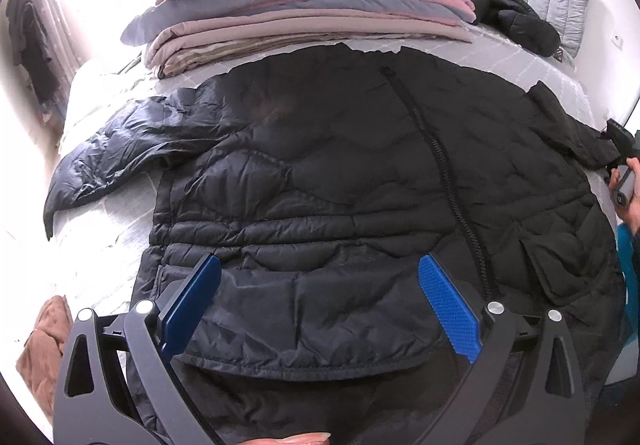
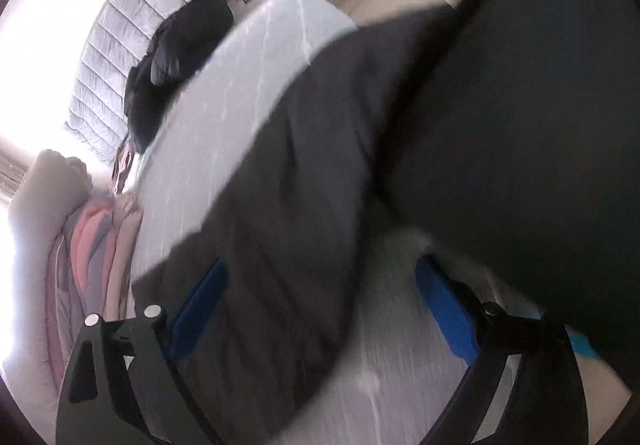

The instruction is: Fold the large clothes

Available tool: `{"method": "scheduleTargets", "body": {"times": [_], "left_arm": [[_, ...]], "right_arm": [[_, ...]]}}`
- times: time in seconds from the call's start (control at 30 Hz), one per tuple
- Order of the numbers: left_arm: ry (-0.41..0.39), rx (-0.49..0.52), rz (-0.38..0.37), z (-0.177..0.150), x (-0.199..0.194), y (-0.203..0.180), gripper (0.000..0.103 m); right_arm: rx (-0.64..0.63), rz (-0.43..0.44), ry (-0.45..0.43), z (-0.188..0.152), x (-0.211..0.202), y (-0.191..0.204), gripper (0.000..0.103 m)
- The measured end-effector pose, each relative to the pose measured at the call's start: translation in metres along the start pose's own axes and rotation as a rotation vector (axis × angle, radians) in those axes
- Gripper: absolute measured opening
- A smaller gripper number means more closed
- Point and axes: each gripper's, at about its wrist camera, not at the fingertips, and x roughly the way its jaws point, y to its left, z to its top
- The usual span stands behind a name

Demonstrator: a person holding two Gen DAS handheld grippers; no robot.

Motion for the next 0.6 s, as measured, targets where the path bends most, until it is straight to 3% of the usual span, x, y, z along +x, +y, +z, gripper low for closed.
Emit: {"method": "scheduleTargets", "body": {"times": [0.07, 0.13, 0.17, 0.27, 0.43, 0.53, 0.6], "left_arm": [[0.009, -0.005, -0.009, 0.001, 0.003, 0.001, 0.096], [0.018, -0.006, -0.019, 0.003, 0.007, 0.001, 0.096], [0.022, -0.003, -0.019, 0.003, 0.009, -0.001, 0.096], [0.027, 0.009, -0.013, 0.003, 0.013, -0.006, 0.096], [0.033, 0.011, -0.008, 0.002, 0.018, -0.012, 0.096], [0.035, 0.002, -0.013, 0.002, 0.017, -0.011, 0.096], [0.033, -0.006, -0.017, 0.002, 0.016, -0.010, 0.096]], "right_arm": [[-0.004, 0.016, -0.019, 0.010, 0.005, 0.003, 0.085], [-0.011, 0.066, -0.008, 0.021, 0.011, 0.004, 0.020], [0.008, 0.113, 0.028, 0.026, 0.018, 0.002, 0.015], [-0.006, 0.183, 0.016, 0.031, 0.015, 0.003, 0.009], [-0.075, 0.355, -0.168, 0.032, -0.039, 0.009, 0.008], [-0.070, 0.381, -0.245, 0.037, -0.067, 0.003, 0.008], [-0.067, 0.371, -0.251, 0.039, -0.072, -0.002, 0.008]]}}
